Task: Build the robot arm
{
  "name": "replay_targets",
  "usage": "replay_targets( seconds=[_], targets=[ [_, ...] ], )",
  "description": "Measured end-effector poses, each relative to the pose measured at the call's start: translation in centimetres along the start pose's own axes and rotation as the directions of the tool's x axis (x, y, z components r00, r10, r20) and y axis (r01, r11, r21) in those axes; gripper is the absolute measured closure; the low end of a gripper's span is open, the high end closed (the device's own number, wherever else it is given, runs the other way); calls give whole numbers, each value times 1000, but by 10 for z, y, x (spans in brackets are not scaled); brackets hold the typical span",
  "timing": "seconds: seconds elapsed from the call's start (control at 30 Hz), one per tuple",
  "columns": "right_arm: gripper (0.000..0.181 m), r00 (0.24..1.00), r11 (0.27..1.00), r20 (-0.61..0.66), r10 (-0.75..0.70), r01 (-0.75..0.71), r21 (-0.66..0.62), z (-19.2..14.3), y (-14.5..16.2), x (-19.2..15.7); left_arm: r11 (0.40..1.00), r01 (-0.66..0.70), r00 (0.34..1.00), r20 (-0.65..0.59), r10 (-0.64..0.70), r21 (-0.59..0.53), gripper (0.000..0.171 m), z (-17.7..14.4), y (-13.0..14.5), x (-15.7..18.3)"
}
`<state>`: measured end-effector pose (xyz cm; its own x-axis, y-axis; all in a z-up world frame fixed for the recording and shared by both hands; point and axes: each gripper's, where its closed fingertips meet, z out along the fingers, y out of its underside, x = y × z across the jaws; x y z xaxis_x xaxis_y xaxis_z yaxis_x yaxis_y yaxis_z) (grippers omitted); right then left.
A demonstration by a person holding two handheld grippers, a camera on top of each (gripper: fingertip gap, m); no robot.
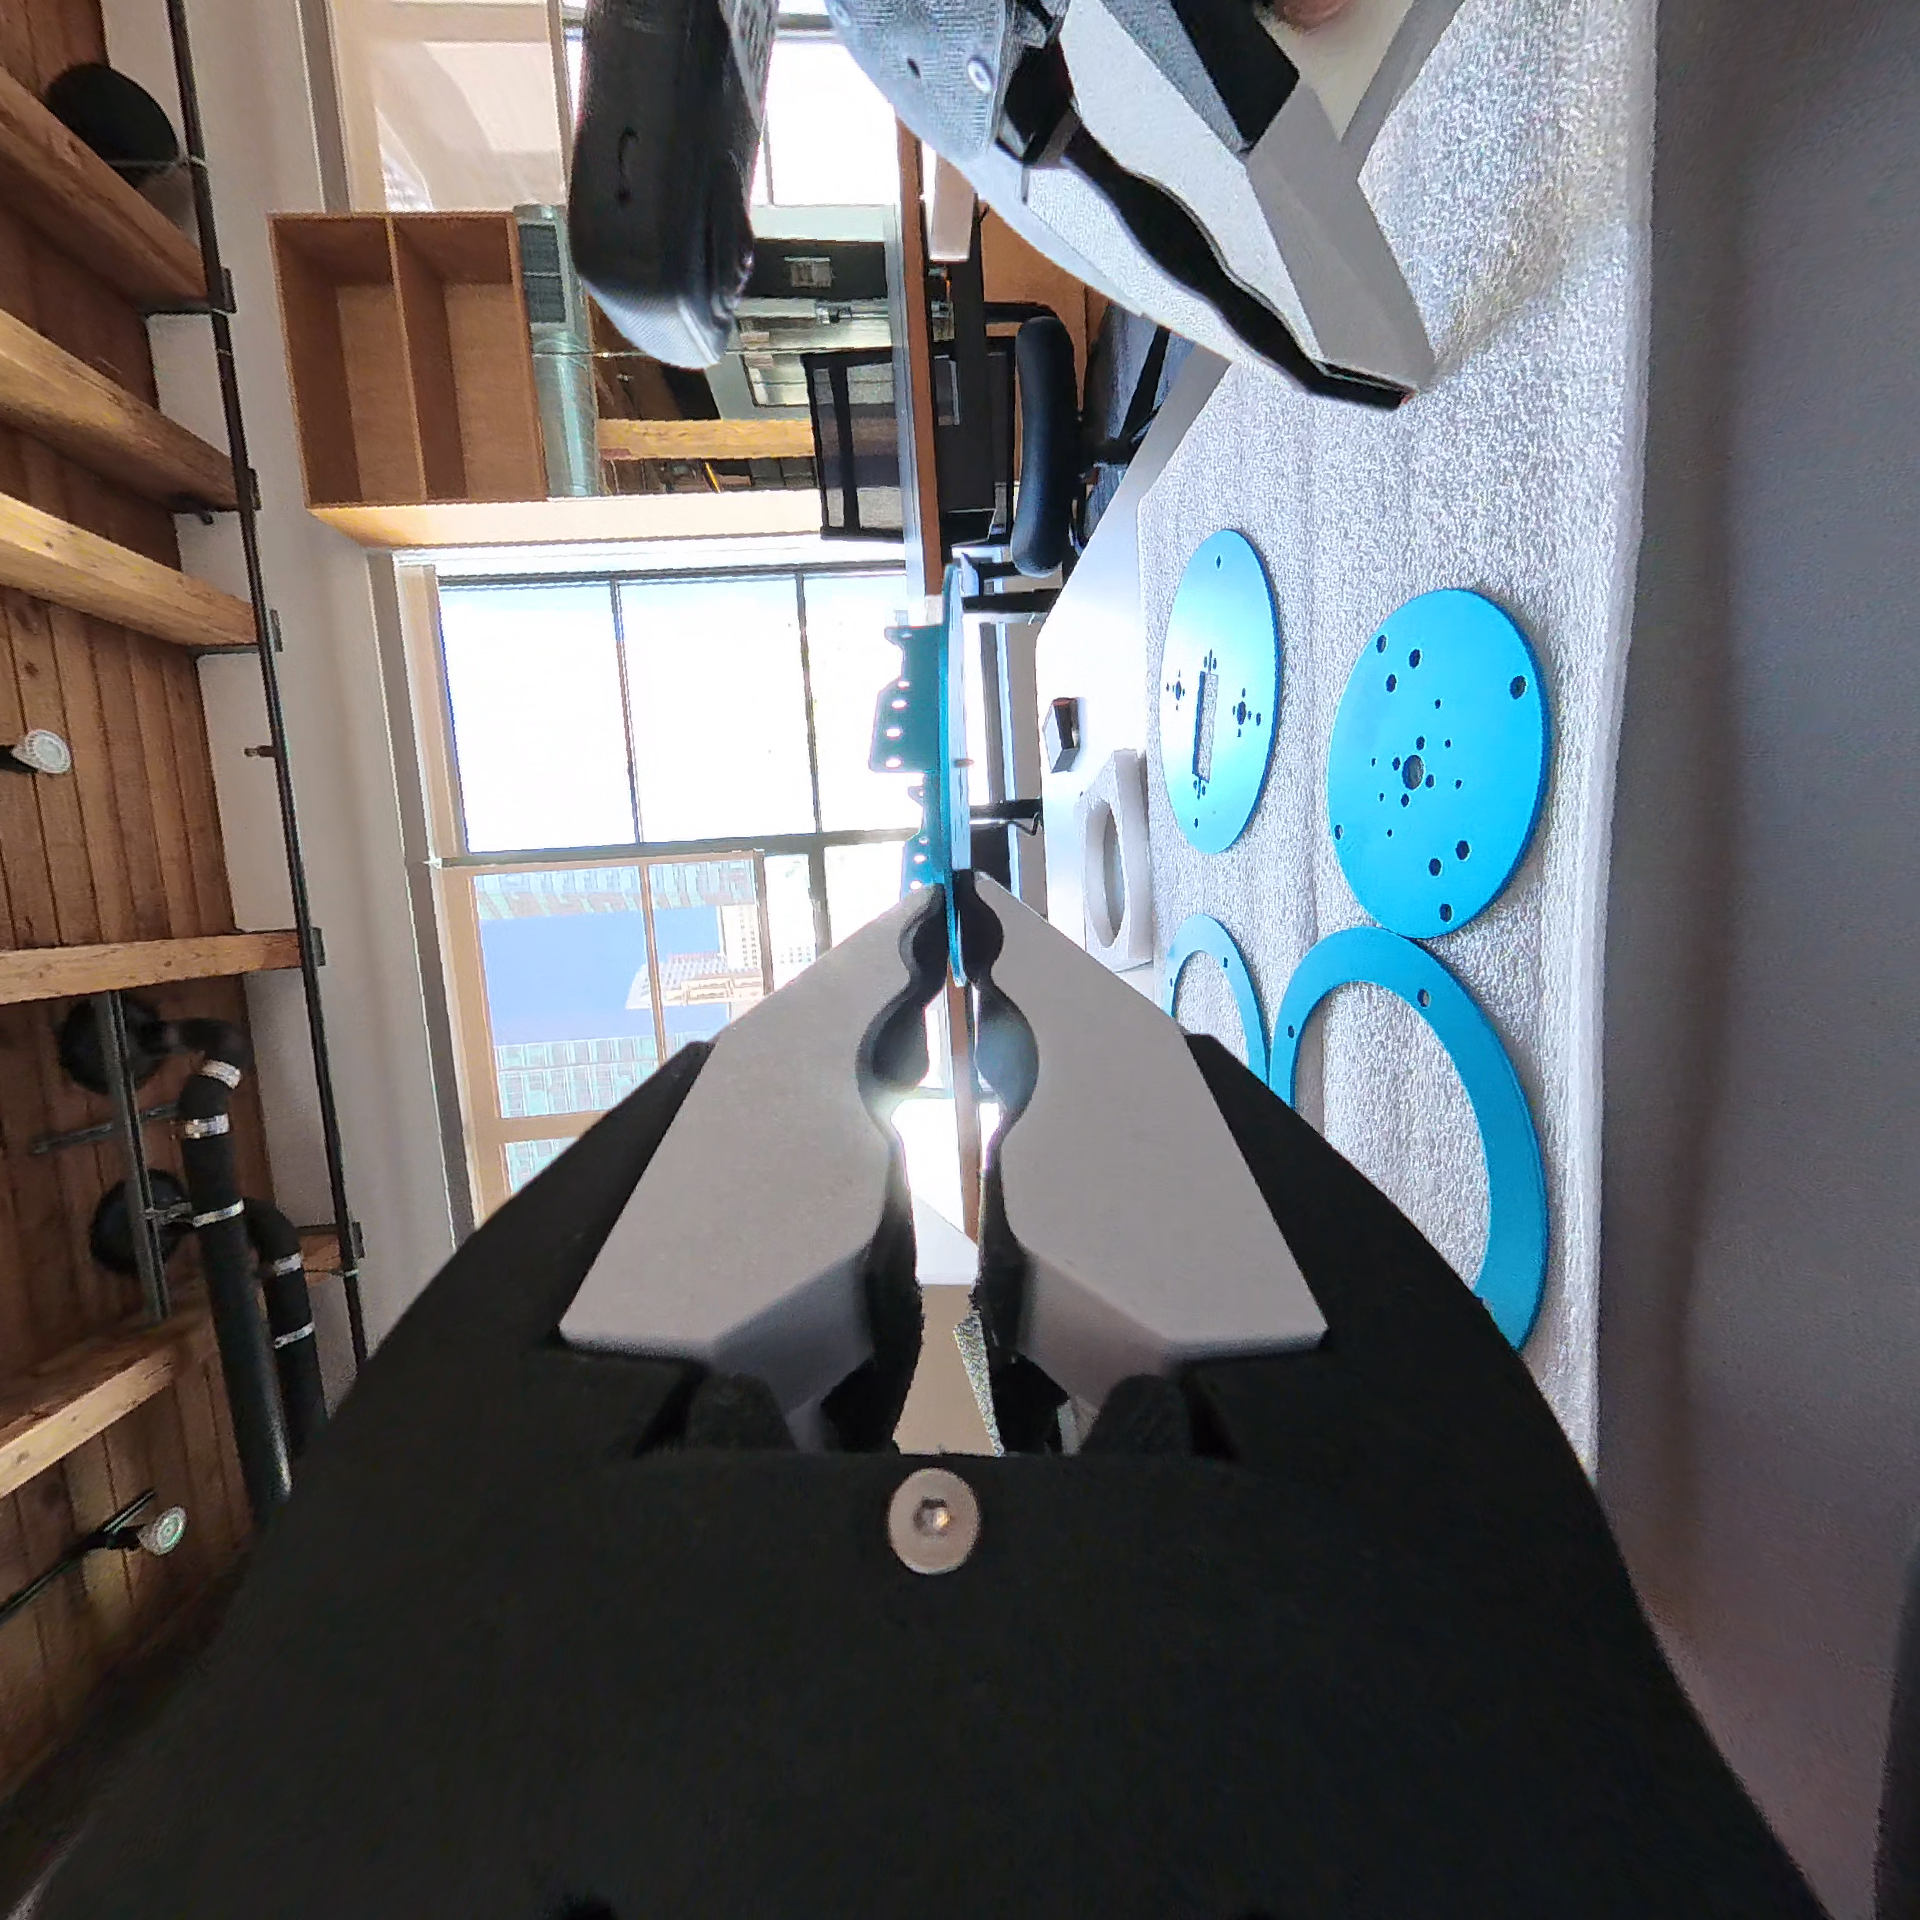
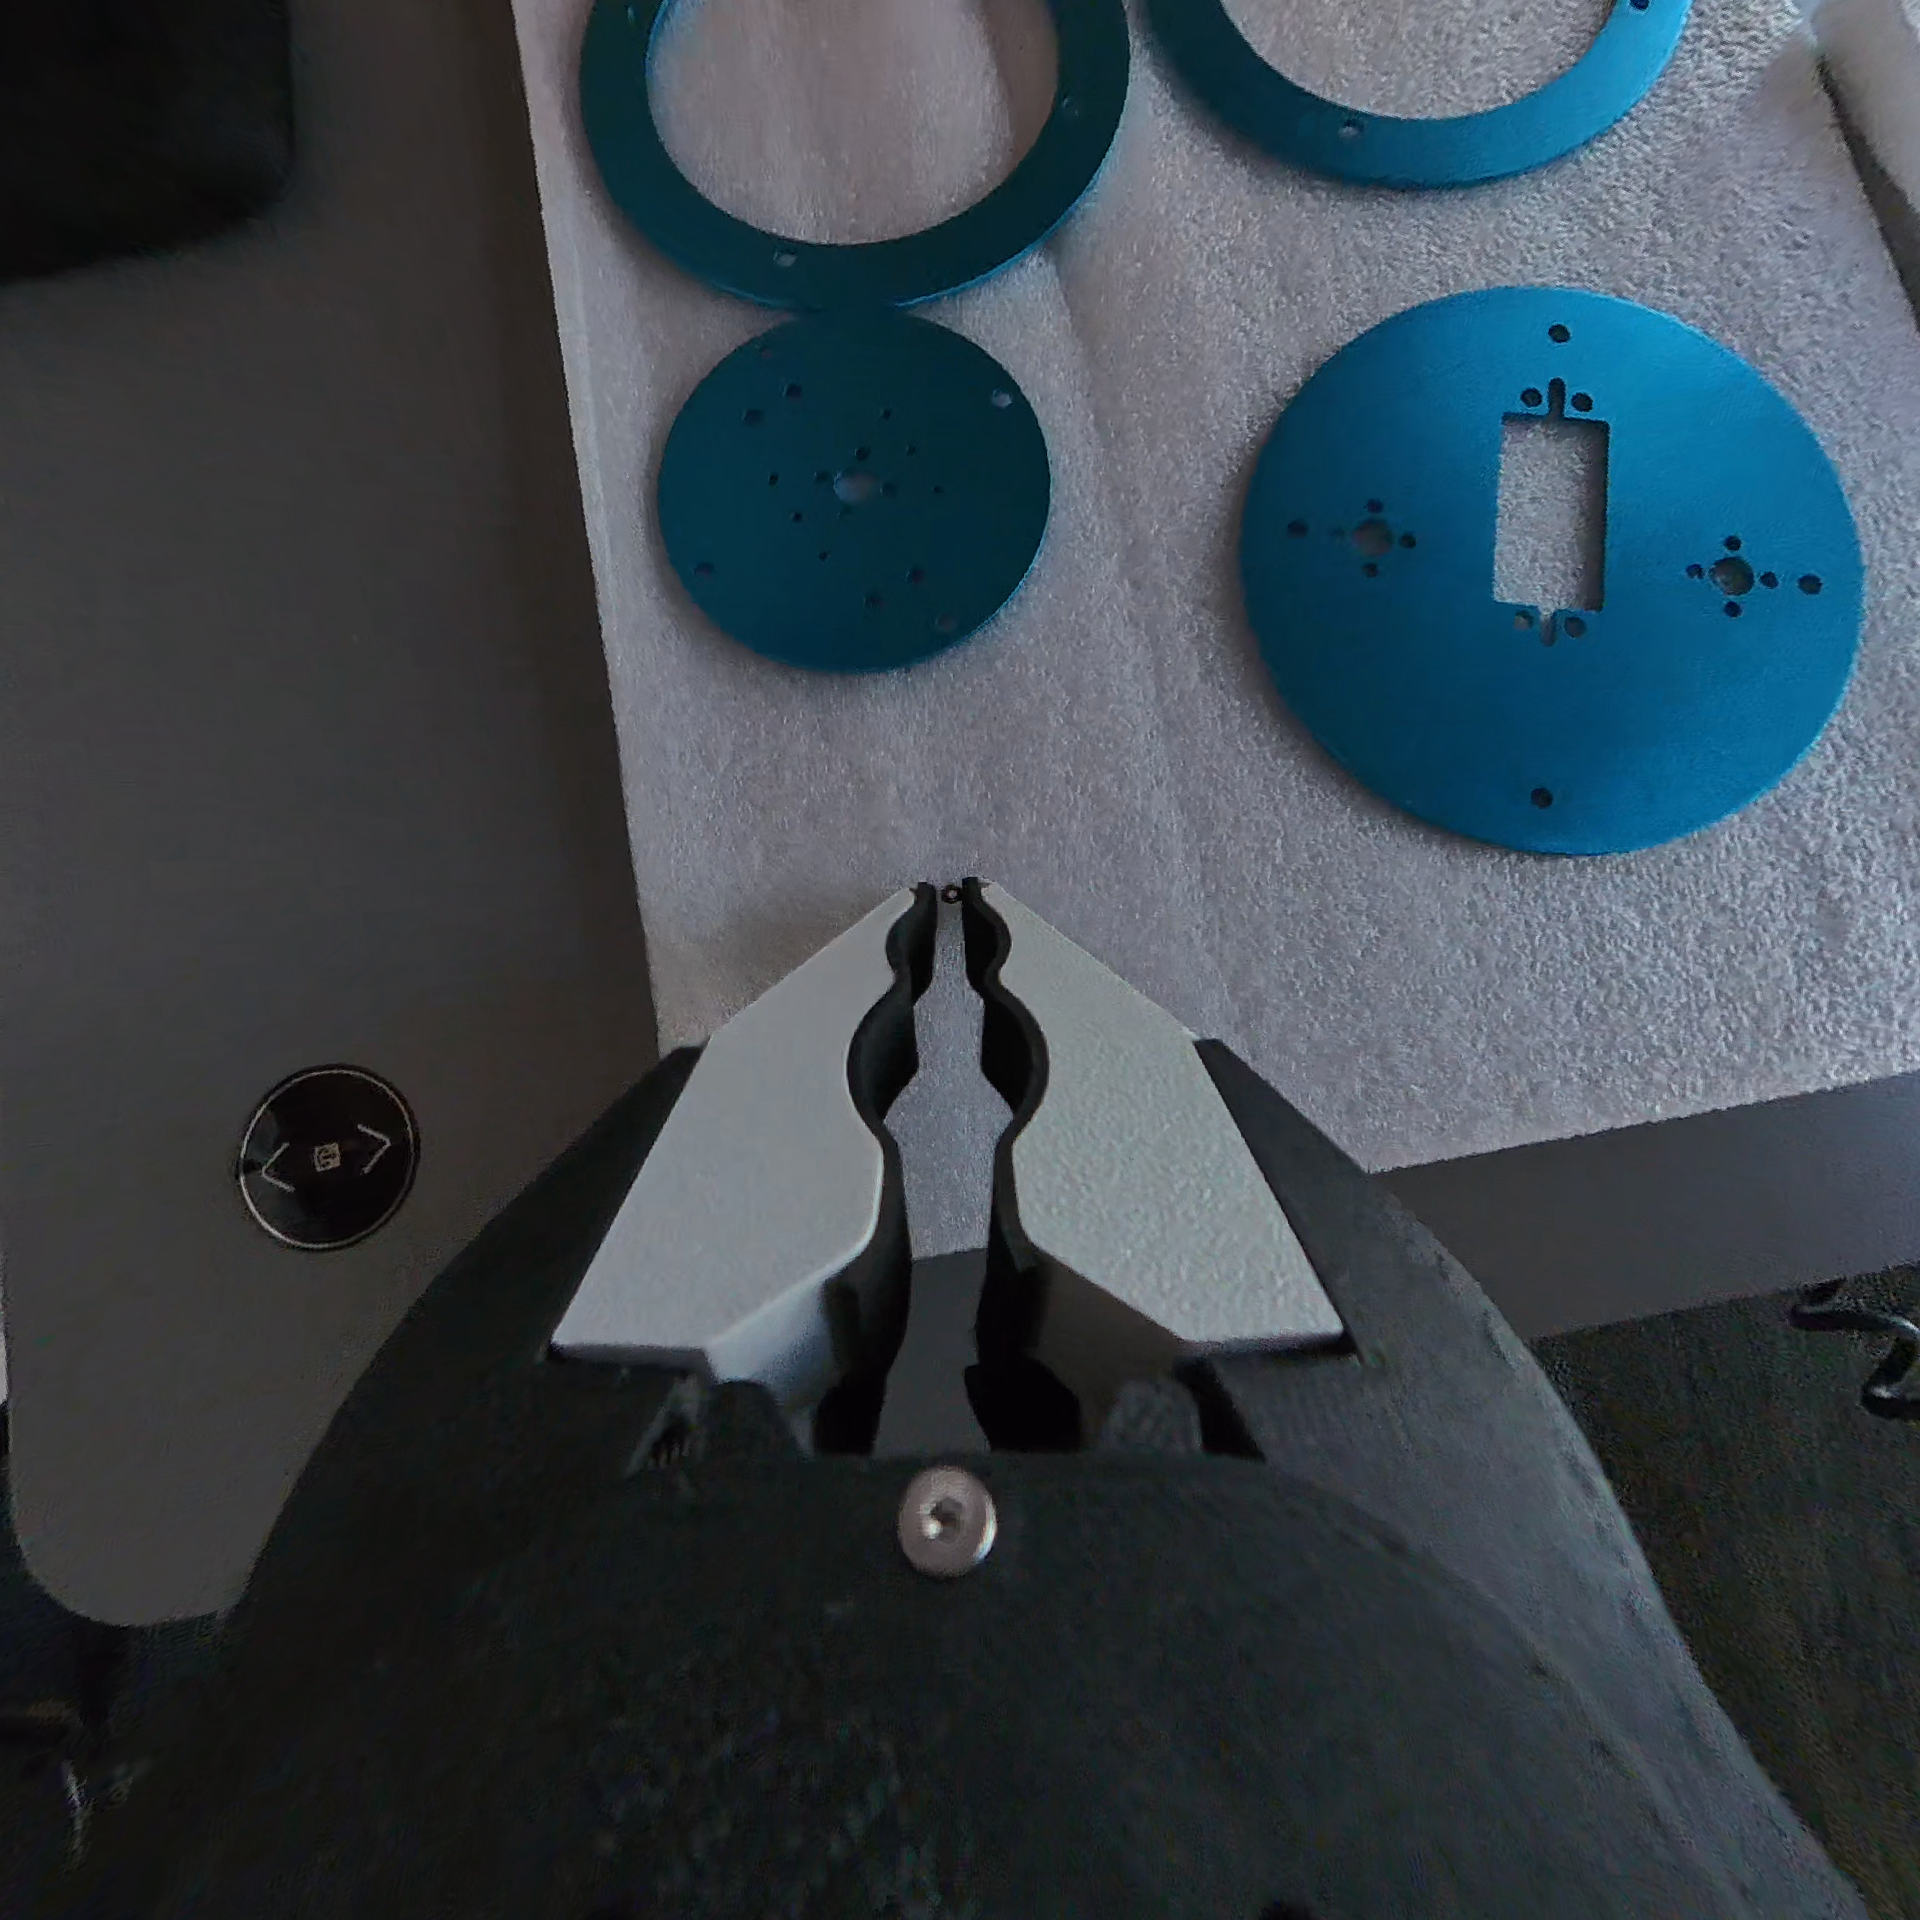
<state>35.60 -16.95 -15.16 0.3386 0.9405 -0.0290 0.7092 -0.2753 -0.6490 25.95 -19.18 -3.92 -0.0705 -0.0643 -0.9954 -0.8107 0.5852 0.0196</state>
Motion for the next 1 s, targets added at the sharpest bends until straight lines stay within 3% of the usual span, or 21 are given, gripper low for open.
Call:
replay_targets(
  seconds=[0.1,0.3,0.47,0.57,0.63,0.67,0.73,0.77,0.87,1.0],
  targets=[
    [151,998,998,51,-32,29,53,-3,-5,-2,1000,-4,1000,1,4,-14,171,0,0,1],
    [153,998,924,19,-56,45,380,-45,-34,-7,1000,6,1000,-8,-6,-13,171,-4,-2,4],
    [155,995,910,65,77,-96,404,-48,-25,0,1000,19,1000,-14,-19,-5,171,-2,-4,7],
    [153,994,825,94,57,-100,556,-64,-60,-22,1000,25,1000,-3,-25,8,171,-3,-9,7],
    [147,1000,806,2,-8,5,591,-70,-78,-34,1000,13,1000,2,-13,22,171,-6,-14,6],
    [140,986,790,-147,-81,153,594,-76,-87,-37,1000,7,1000,4,-7,26,171,-8,-16,5],
    [138,841,725,-463,-279,501,473,-85,-99,-49,999,8,1000,4,-8,38,171,-12,-20,2],
    [138,755,679,-540,-371,618,397,-84,-102,-60,999,6,1000,9,-7,46,171,-14,-22,-1],
    [136,613,610,-621,-489,749,259,-77,-109,-76,998,-23,999,29,21,61,171,-21,-28,-9],
    [158,366,490,-785,-499,867,92,-91,-120,-80,997,-20,999,48,17,75,171,-27,-33,-20]
  ],
)
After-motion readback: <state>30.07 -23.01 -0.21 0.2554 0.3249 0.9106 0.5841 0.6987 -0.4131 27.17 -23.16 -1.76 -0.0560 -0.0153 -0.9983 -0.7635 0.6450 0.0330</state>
